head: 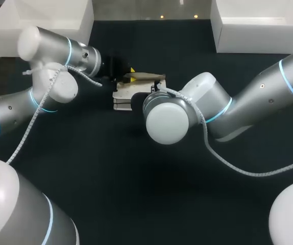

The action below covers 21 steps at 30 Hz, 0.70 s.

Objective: Pick up the bag, open it, inspect its contents, close it, and place it on the opposite side

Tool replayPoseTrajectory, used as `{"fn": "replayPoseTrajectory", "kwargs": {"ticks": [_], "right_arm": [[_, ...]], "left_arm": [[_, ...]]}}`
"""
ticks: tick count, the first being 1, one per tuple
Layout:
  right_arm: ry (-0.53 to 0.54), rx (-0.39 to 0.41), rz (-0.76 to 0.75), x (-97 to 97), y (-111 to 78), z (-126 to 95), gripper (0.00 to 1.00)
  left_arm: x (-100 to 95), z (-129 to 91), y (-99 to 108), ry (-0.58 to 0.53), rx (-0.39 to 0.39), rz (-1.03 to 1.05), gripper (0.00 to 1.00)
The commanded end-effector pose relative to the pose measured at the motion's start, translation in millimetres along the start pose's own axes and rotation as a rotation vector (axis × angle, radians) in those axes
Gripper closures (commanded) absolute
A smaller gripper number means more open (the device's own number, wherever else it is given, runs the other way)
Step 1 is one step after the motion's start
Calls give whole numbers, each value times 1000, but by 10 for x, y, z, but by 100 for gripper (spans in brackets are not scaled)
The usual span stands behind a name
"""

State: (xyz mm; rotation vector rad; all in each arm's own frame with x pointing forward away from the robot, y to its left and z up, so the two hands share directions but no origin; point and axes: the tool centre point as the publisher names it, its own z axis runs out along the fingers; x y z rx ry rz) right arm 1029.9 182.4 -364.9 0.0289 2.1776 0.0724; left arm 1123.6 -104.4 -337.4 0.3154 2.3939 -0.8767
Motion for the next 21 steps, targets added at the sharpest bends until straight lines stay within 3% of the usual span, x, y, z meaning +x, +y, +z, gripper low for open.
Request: {"fn": "replayPoseTrajectory", "kwargs": {"ticks": [1, 8, 10, 13, 21], "right_arm": [[-8, -4, 1, 20, 2, 22, 100], [-8, -4, 1, 20, 2, 22, 100], [-8, -4, 1, 20, 2, 22, 100], [-8, -4, 1, 20, 2, 22, 100], [-8, -4, 1, 20, 2, 22, 100]], "left_arm": [[-119, -105, 4, 23, 2, -19, 66], [-245, -144, 31, 29, -25, -27, 73], [-255, -140, 32, 29, -26, -26, 79], [-249, -130, 23, 33, -27, -22, 100], [-22, -171, 2, -5, -14, 35, 100]]}}
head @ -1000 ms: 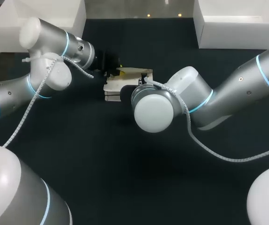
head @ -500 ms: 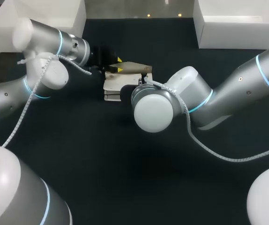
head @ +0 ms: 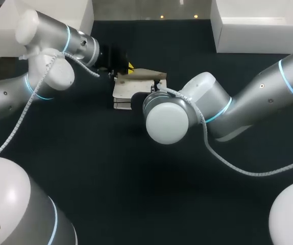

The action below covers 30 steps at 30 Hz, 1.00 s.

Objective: Pick up the bag, open it, inspect its contents, close it, and place it on the opposite side

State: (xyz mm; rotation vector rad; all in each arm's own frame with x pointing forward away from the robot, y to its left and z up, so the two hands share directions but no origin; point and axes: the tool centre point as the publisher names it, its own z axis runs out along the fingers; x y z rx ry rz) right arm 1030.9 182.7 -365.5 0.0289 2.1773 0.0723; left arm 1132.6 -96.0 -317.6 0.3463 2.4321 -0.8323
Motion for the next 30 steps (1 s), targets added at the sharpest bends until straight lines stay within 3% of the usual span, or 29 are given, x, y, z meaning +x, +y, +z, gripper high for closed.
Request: {"fn": "replayPoseTrajectory", "kwargs": {"ticks": [1, 15, 24, 30], "right_arm": [[-7, -4, 1, 21, -1, 11, 100], [-7, -4, 1, 21, -1, 11, 100], [-7, -4, 1, 21, -1, 11, 100], [-7, -4, 1, 21, -1, 11, 100]], "left_arm": [[204, -25, 10, -46, 15, 13, 100], [507, 44, 56, -69, 28, 71, 100], [477, 152, 141, -44, -11, 79, 100], [483, 86, 82, -43, -2, 93, 100]]}}
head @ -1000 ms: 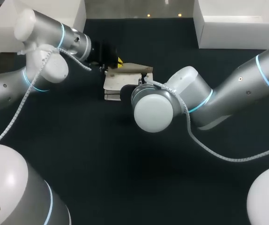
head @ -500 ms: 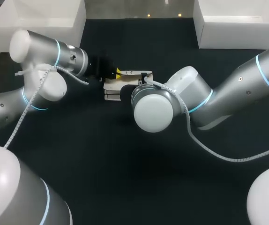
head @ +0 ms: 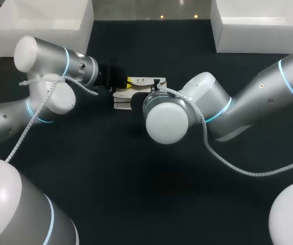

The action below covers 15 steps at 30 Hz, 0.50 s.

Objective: Pick up the bag, open it, inspect its contents, close it, and place it on the opposite side

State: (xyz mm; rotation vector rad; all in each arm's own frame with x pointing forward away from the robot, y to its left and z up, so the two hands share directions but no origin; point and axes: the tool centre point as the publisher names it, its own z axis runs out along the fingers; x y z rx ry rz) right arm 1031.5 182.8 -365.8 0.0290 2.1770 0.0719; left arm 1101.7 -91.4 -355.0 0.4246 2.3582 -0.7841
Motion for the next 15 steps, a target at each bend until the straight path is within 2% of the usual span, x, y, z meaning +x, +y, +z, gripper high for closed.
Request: {"fn": "replayPoseTrajectory", "kwargs": {"ticks": [1, 4, 5, 6, 8, 12, 15], "right_arm": [[-7, -4, 1, 22, -1, 4, 100], [-7, -4, 1, 22, -1, 4, 100], [-7, -4, 1, 22, -1, 4, 100], [-7, -4, 1, 22, -1, 4, 100], [-7, -4, 1, 22, -1, 4, 100], [-7, -4, 1, 22, -1, 4, 100], [-7, -4, 1, 22, -1, 4, 100]], "left_arm": [[16, -23, -31, 4, 9, 5, 100], [21, -60, -74, 4, 13, 7, 98], [20, -65, -81, 4, 14, 8, 85], [18, -70, -85, 4, 15, 9, 80], [8, -78, -89, 2, 15, 9, 76], [-24, -65, -87, 2, 10, 6, 77], [-55, -41, -96, 2, 7, 7, 83]]}}
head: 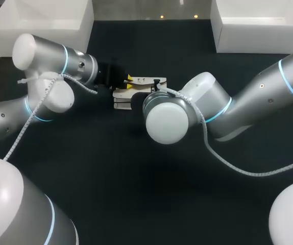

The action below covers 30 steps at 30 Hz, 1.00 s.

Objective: Pick up the bag, open it, inspect its contents, close it, and place it on the opposite side

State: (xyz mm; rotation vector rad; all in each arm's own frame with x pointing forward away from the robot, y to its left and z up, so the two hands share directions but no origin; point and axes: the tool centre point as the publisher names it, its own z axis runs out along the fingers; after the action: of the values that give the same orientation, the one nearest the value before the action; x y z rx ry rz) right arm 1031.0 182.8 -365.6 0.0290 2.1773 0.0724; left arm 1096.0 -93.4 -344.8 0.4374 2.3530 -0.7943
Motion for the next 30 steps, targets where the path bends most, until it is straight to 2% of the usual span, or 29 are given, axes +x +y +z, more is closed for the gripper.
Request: {"fn": "replayPoseTrajectory", "kwargs": {"ticks": [1, 2, 9, 19, 23, 30], "right_arm": [[-7, -4, 0, 21, -1, 10, 100], [-7, -4, 0, 21, -1, 10, 100], [-7, -4, 0, 21, -1, 10, 100], [-7, -4, 0, 21, -1, 10, 100], [-7, -4, 0, 21, -1, 10, 100], [-7, -4, 0, 21, -1, 10, 100]], "left_arm": [[-37, 47, -11, 1, -4, 1, 90], [-45, 62, -13, 2, -4, 1, 100], [-36, 105, -42, 20, -4, 6, 100], [-58, 122, 190, 13, -59, -31, 100], [-54, 116, 139, 10, -43, -17, 100], [-3, 62, -76, 20, 9, 78, 100]]}}
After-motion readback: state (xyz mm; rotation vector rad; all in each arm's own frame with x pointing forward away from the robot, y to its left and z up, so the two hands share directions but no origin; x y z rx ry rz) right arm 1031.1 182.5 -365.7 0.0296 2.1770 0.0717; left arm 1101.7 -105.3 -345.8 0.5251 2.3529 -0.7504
